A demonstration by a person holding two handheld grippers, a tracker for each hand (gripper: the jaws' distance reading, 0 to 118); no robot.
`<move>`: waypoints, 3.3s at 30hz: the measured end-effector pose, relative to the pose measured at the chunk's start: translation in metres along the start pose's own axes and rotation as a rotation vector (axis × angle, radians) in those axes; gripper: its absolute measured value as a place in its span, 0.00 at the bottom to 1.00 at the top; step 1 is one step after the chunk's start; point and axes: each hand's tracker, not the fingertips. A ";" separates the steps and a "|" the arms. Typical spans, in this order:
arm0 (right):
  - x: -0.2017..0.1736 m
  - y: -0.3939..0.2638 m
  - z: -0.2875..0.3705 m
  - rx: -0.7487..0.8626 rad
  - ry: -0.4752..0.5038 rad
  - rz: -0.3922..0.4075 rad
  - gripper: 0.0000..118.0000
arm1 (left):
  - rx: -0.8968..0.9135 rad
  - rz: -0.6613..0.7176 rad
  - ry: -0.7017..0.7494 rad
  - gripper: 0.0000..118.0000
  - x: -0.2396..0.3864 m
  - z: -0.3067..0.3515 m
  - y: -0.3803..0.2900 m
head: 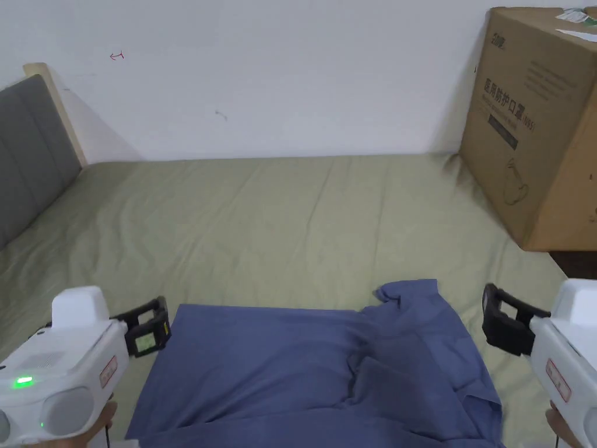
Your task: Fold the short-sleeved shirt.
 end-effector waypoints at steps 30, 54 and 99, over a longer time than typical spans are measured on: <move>-0.029 0.003 -0.135 0.000 0.007 0.093 0.00 | -0.404 0.074 -0.164 0.00 0.015 -0.260 0.004; 0.006 -0.061 -0.259 -0.244 0.012 0.047 0.00 | -0.759 -0.085 -0.142 0.01 0.028 -0.365 -0.093; 0.001 0.137 -0.197 -0.056 0.235 -0.029 0.01 | -0.145 0.073 -0.127 0.00 -0.028 -0.177 0.141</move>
